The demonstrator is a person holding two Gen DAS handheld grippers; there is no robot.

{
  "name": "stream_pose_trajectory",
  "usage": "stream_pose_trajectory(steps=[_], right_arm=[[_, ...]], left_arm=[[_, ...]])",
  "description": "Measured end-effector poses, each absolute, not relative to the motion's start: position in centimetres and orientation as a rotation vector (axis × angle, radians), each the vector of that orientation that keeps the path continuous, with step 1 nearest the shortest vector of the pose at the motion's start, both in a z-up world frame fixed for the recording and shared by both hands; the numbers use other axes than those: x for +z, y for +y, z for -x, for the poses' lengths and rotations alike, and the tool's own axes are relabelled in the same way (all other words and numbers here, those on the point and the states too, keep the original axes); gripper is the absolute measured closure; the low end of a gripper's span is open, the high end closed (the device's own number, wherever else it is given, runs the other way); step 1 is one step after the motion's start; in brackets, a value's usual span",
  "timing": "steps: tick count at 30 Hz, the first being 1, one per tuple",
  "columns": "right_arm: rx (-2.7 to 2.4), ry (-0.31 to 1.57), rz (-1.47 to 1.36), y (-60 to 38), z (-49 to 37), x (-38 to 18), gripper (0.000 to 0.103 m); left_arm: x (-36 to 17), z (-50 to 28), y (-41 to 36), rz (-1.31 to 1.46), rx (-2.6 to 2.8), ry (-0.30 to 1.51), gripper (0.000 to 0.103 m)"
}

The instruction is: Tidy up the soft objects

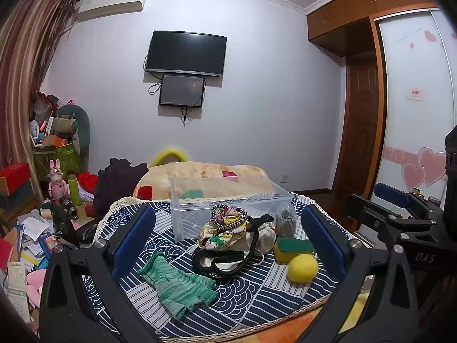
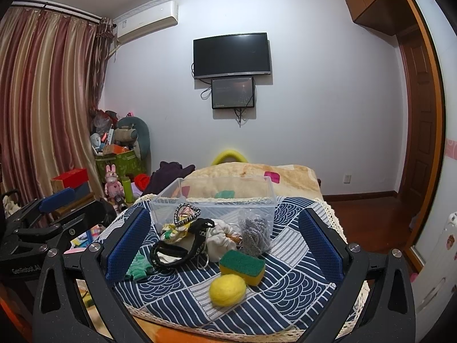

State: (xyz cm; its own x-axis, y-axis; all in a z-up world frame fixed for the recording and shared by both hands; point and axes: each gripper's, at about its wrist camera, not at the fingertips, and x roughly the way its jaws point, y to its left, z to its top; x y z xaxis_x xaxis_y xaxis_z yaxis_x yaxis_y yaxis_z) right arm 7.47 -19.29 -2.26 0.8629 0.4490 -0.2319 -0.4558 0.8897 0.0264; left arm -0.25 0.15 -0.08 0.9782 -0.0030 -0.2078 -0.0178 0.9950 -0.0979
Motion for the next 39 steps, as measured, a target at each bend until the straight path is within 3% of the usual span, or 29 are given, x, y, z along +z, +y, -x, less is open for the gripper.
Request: stream_pose_trajectory(steps=[20, 22, 24, 26, 32, 36, 39], right_arm=[[0.477, 0.239, 0.015, -19.2, -7.6, -2.3, 0.000], [0.476, 0.262, 0.012, -19.3, -8.1, -2.7, 0.000], [0.482, 0.295, 0.003, -19.4, -8.7, -3.3, 0.003], [0.488, 0.334, -0.003, -19.4, -9.4, -4.0, 0.011], [0.498, 0.469, 0.007, -19.2, -11.3, -6.8, 0.024], [0.510, 0.566, 0.002, -19.1, -12.3, -8.9, 0.032], [0.510, 0.618, 0.001, -19.0, -12.8, -9.9, 0.038]], left_arm=[[-0.2, -0.2, -0.1, 0.077, -0.015, 0.241, 0.000], [-0.5, -0.6, 0.2, 0.079, 0.005, 0.258, 0.007], [-0.9, -1.0, 0.6, 0.089, 0.013, 0.279, 0.022], [-1.5, -1.8, 1.4, 0.108, 0.021, 0.325, 0.025], [-4.3, -3.4, 3.5, 0.153, 0.061, 0.435, 0.036], [-6.7, -4.6, 5.0, 0.209, 0.079, 0.522, 0.052], [-8.4, -5.6, 6.0, 0.243, 0.096, 0.599, 0.052]])
